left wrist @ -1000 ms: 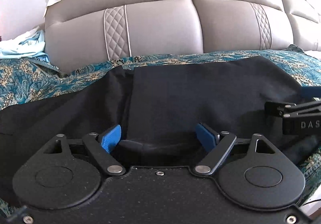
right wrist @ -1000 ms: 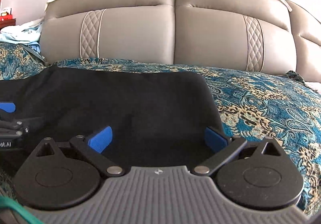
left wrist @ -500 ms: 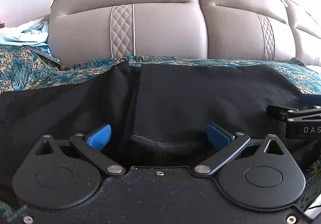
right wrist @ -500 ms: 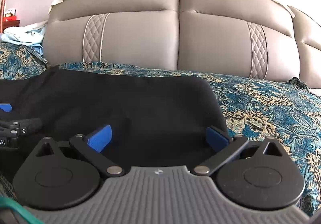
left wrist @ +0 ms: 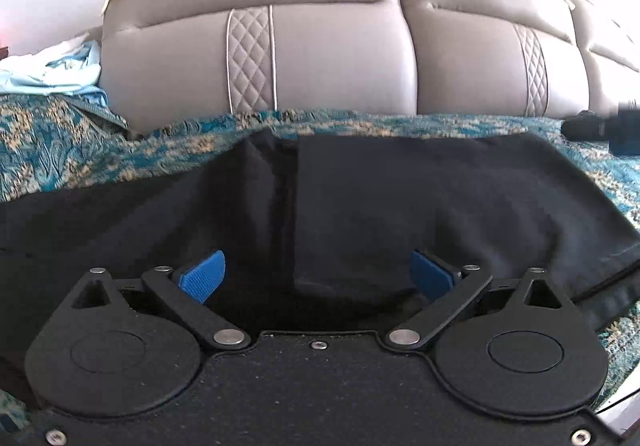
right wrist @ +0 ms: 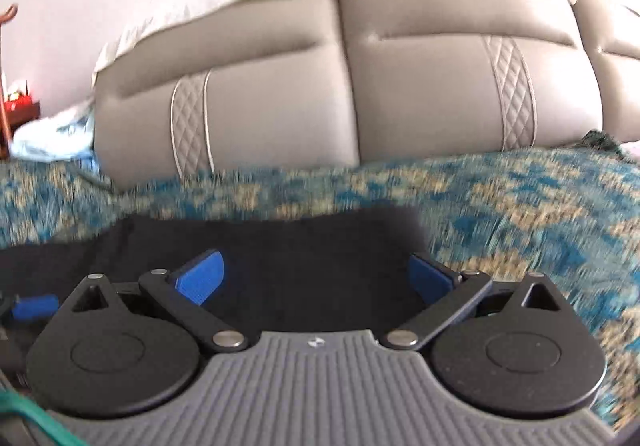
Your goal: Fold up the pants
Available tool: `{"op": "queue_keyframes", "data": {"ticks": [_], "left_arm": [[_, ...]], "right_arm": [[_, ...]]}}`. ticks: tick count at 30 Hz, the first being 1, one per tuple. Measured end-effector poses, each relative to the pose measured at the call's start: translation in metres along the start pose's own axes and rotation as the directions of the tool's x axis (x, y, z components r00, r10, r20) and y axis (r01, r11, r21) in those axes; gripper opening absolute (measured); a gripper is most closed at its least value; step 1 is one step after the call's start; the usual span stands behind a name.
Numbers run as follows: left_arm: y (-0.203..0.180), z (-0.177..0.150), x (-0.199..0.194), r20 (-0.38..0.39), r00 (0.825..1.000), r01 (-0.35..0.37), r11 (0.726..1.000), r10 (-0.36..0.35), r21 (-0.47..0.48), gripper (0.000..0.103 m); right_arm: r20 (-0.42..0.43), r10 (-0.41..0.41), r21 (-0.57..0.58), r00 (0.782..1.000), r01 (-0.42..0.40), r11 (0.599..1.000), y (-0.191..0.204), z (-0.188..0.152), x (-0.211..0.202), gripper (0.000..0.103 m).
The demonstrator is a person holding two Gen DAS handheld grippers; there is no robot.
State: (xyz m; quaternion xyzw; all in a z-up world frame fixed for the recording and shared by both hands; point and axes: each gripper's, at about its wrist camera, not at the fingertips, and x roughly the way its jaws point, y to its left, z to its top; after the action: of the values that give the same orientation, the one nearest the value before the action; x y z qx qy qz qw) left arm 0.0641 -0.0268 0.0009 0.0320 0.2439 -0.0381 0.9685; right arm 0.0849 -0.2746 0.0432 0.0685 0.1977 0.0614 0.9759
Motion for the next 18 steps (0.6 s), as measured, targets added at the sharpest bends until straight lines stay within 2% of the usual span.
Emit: {"op": "queue_keyframes", "data": {"ticks": [4,10,15,18], "left_arm": [[0.012,0.015,-0.012,0.002,1.0,0.013,1.0,-0.013,-0.009,0.099],[0.03,0.038,-0.039,0.023,1.0,0.012,0.999,-0.012,-0.035,0.099],[0.058,0.043,-0.066,0.04,0.999,-0.008,0.998,0.011,-0.057,0.099],[0.082,0.039,-0.077,0.036,0.998,-0.05,0.995,0.053,-0.087,0.099]], "right_arm": [[0.02,0.002,0.009,1.0,-0.002,1.0,0.013,0.044,-0.021,0.103],[0.049,0.094,0.014,0.994,-0.094,0.995,0.047,0.091,-0.059,0.103],[0.022,0.179,0.036,0.984,-0.179,0.983,0.069,0.093,-0.071,0.103],[-0.009,0.214,0.059,0.977,-0.213,0.975,0.079,0.084,-0.068,0.103]]}}
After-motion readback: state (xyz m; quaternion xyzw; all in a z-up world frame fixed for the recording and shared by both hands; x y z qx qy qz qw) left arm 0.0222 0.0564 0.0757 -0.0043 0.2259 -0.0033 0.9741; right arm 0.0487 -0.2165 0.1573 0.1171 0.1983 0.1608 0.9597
